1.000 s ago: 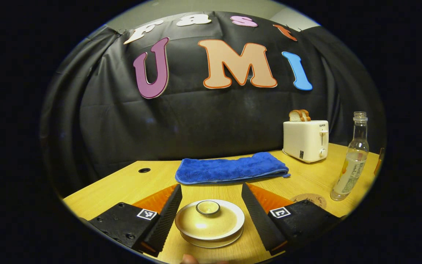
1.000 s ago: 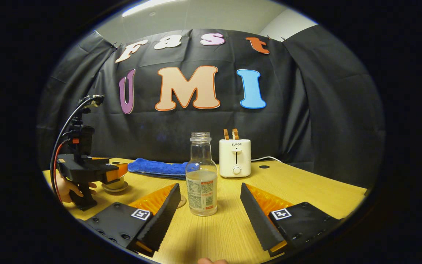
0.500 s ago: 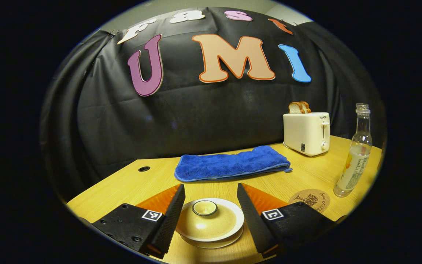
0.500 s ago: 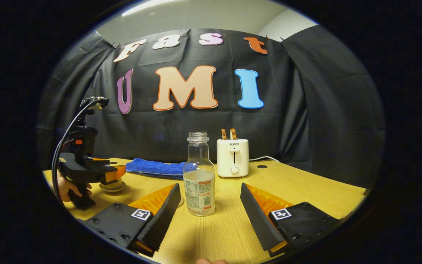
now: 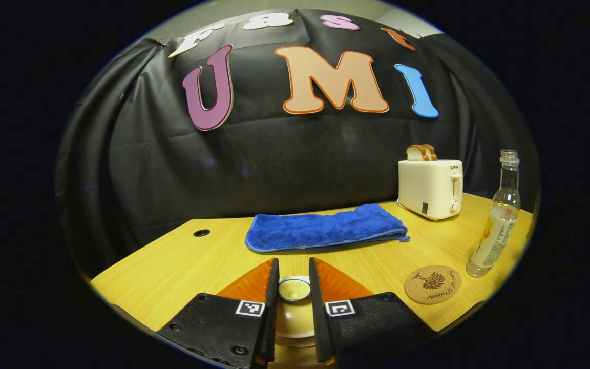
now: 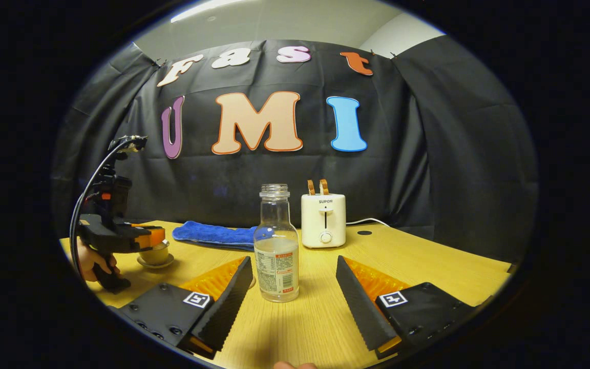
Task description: Open the teacup lid with one hand, grasp the water bottle and pour water into the teacup with the other hand; after pouring, place the water bottle on the coaster and then close the teacup lid.
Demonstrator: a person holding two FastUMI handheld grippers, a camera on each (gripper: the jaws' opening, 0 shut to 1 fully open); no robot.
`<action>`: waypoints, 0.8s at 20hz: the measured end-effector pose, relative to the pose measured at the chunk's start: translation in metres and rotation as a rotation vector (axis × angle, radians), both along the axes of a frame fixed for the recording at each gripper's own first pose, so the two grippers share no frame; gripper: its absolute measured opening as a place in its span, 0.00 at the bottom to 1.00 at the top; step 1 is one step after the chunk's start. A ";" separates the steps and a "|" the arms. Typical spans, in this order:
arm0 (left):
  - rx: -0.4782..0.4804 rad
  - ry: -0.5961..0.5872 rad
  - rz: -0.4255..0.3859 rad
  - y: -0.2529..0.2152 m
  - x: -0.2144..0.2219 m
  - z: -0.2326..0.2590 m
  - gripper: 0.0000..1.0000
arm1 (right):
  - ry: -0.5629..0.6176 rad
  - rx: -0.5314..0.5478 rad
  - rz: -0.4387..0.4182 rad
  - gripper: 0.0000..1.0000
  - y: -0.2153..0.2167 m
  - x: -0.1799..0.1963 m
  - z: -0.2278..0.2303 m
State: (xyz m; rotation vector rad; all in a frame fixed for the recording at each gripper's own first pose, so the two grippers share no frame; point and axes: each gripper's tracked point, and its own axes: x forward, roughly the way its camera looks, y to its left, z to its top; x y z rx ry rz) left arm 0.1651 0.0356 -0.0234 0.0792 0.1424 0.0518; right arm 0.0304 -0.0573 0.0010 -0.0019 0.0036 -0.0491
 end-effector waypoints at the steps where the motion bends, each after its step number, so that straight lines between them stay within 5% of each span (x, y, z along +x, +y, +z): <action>1: -0.003 -0.003 0.002 0.000 -0.001 0.000 0.27 | 0.000 0.000 0.000 1.00 0.000 0.001 -0.001; 8: -0.065 -0.150 0.024 0.011 -0.008 0.021 0.24 | 0.000 0.000 0.009 1.00 0.002 0.000 -0.001; 16: -0.073 -0.140 0.083 0.023 -0.026 0.019 0.22 | 0.004 0.001 0.032 1.00 0.006 0.002 -0.001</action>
